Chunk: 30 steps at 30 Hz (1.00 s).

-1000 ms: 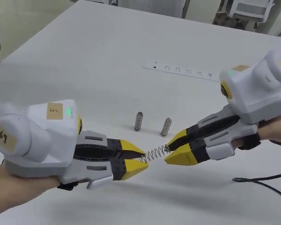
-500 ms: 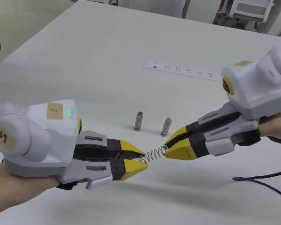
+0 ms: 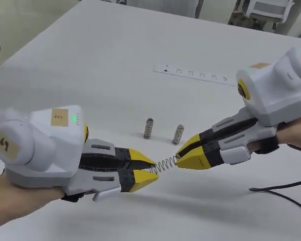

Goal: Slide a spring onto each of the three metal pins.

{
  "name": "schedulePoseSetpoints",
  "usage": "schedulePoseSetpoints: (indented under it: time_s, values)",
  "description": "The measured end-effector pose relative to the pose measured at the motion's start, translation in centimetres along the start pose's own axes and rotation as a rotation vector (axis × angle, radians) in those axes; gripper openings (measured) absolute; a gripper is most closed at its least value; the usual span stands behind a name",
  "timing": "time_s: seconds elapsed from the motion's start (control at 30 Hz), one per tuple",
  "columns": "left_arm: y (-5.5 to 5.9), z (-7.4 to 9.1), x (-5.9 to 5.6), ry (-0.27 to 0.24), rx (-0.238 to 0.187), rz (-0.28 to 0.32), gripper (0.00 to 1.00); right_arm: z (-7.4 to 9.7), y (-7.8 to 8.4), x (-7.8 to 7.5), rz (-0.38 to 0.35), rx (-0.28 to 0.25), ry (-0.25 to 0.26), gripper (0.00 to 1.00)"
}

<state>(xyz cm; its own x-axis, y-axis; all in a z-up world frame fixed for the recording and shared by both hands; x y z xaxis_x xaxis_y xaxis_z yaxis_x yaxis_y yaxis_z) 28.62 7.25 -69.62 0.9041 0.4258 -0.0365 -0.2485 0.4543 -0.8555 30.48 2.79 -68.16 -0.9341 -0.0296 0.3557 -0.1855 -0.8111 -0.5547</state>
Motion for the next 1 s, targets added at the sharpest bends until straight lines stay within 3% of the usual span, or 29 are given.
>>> schedulePoseSetpoints:
  time_s: [0.37, 0.67, 0.8, 0.87, 1.0]
  values:
    - [-0.1, -0.1, 0.2, -0.001, 0.003, 0.002, 0.02, 0.2, -0.6, 0.1, 0.049, 0.058, 0.046, 0.08]
    - [0.1, -0.4, 0.2, 0.011, 0.025, 0.01, 0.02, 0.1, -0.7, 0.2, 0.138, 0.154, 0.107, 0.08]
    - [0.7, -0.7, 0.3, 0.013, 0.055, 0.012, 0.02, 0.0, -1.0, 0.6, 0.186, 0.186, 0.118, 0.07]
    - [0.6, -0.8, 0.3, 0.014, 0.051, 0.008, 0.02, 0.1, -0.9, 0.3, 0.218, 0.22, 0.149, 0.07]
    - [0.6, -0.8, 0.3, 0.015, 0.051, 0.011, 0.02, 0.1, -1.3, 0.6, 0.222, 0.204, 0.143, 0.07]
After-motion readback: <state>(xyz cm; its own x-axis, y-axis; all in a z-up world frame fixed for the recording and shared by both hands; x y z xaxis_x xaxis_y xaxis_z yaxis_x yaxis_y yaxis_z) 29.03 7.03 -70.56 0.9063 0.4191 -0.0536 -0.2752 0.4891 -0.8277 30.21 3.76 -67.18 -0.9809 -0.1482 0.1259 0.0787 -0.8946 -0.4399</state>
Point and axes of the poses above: the centre of the closed fingertips' face, and the gripper's own axes: z roughly backward along the fingers, x roughly to its left, y roughly out of its underside, the point moved 2 cm from there along z, roughly backward along the fingers, and after that the axes turned 15 degrees about x, right-handed, at the moved point
